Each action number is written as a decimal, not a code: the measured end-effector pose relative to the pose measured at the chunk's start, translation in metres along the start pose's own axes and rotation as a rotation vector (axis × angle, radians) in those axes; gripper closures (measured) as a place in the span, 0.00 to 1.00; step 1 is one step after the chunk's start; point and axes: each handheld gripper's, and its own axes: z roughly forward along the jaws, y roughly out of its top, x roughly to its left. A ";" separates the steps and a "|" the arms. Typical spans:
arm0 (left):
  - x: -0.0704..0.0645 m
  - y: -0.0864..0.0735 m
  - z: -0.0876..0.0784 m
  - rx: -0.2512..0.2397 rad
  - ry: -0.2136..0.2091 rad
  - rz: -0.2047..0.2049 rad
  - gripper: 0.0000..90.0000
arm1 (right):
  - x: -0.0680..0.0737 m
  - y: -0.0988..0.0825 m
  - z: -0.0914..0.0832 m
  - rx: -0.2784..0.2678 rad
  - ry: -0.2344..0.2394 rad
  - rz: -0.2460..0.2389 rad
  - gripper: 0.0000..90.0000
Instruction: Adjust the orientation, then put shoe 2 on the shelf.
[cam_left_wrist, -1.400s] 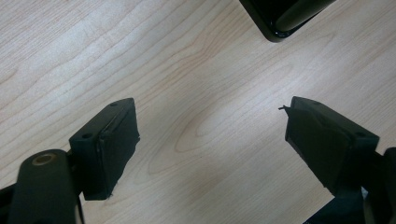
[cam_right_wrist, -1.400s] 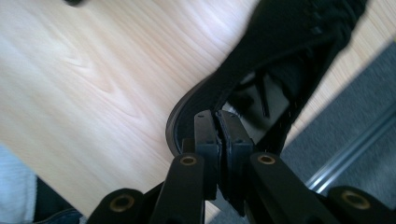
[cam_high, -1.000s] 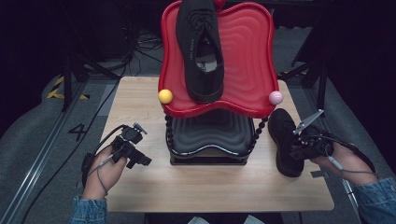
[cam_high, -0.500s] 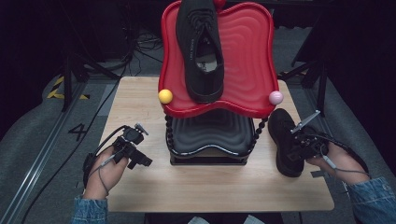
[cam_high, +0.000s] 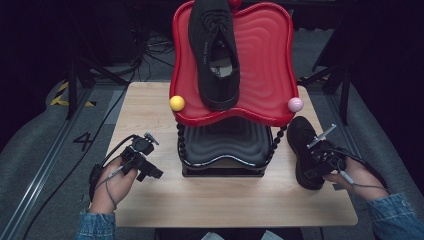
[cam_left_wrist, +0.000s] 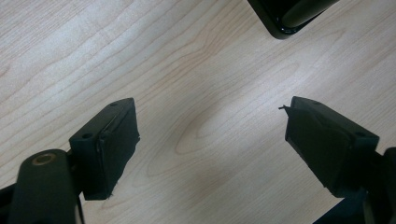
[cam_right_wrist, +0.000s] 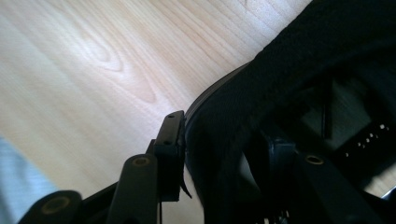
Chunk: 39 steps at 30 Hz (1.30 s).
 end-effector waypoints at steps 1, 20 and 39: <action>-0.001 -0.001 0.001 -0.003 -0.020 -0.023 0.20 | 0.000 0.001 0.002 0.001 -0.009 -0.001 0.68; 0.001 -0.001 0.004 -0.002 -0.028 -0.035 0.20 | -0.004 0.001 0.008 -0.024 0.060 -0.013 0.98; 0.004 -0.003 0.004 0.008 -0.008 -0.012 0.20 | 0.001 0.010 -0.060 -0.112 0.021 -0.027 0.97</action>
